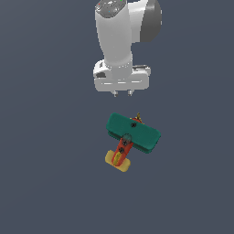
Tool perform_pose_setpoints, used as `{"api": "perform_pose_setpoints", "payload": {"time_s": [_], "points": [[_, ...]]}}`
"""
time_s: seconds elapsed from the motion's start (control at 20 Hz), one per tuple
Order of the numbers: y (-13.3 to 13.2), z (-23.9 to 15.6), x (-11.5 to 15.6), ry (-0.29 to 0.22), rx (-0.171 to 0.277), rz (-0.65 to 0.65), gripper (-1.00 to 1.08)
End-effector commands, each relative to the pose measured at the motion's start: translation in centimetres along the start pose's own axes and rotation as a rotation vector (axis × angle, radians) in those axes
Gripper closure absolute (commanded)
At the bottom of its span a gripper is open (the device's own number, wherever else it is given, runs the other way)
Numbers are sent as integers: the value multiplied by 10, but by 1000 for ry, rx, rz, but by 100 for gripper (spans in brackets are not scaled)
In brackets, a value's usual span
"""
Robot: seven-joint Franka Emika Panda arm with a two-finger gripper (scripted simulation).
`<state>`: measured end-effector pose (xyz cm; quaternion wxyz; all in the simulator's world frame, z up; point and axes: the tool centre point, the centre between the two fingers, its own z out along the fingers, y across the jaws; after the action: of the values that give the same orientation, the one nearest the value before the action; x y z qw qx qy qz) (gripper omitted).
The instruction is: Pick up the object and move it to a goal position.
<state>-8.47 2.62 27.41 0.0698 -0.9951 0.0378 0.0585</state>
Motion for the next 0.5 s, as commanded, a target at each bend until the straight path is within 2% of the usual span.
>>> {"api": "perform_pose_setpoints", "payload": {"time_s": [0.0,0.45], "points": [[-2,13,-5,-36,29,18,-20],[-11,57,-22,-161,130,87,-20]]}}
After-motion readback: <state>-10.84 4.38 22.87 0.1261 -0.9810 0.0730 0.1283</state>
